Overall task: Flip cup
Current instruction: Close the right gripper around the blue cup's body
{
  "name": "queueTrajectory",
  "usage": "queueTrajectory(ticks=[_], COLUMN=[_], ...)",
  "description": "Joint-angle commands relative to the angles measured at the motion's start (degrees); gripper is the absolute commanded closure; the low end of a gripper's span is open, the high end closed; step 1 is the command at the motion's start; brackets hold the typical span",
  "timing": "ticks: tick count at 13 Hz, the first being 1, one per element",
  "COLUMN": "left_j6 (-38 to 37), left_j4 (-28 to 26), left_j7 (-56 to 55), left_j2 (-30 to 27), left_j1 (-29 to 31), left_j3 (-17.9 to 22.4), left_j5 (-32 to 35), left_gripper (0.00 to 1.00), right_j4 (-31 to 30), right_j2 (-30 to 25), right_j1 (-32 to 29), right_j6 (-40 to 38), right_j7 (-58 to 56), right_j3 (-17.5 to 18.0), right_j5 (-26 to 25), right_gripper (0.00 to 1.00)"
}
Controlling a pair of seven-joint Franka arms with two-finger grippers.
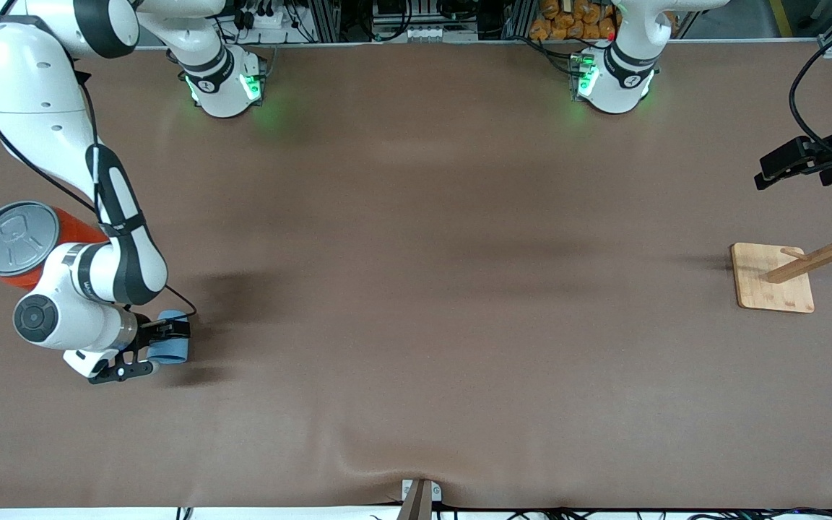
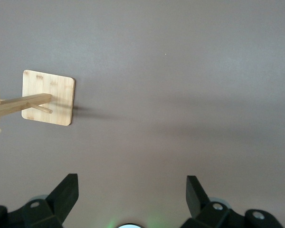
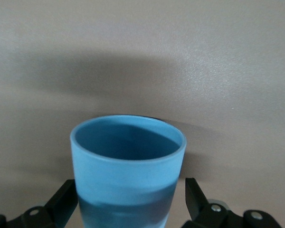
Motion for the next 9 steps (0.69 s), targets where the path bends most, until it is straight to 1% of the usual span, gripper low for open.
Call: queueTrajectory(ticks=[1, 5, 6, 7, 8, 9], left_j6=[-0.75, -0.75, -0.75, -0.75, -0.75, -0.75], left_j4=[0.66, 0.66, 0.66, 0.66, 0.66, 0.66], left_j7=[-0.03, -0.11, -0.11, -0.11, -0.11, -0.11], left_j2=[0.11, 0.11, 0.11, 0.11, 0.02, 0.02], left_j1=[0.50, 0.41, 0.41, 0.41, 0.41, 0.41], left_j3=[-0.41, -0.41, -0.41, -0.41, -0.41, -0.41], left_j5=[0.06, 0.06, 0.06, 0.06, 0.06, 0.06], left_gripper=[0.00, 0.00, 0.00, 0.00, 0.00, 0.00], right_j4=[0.50, 0.32, 0.32, 0.32, 0.24, 0.23], right_j2=[1.12, 1.91, 2.00, 2.35, 2.44, 2.44], right_j1=[-0.43, -0.61, -0.61, -0.61, -0.61, -0.61], right_j6=[0.66, 1.35, 1.80, 1.97, 2.06, 1.98], right_j7=[-1.00, -1.08, -1.08, -1.43, -1.70, -1.79], right_j3=[0.33, 0.33, 0.33, 0.33, 0.33, 0.33], right_j5=[0.25, 0.34, 0.34, 0.34, 0.43, 0.52], right_gripper=[0.00, 0.00, 0.24, 0.43, 0.57, 0.64])
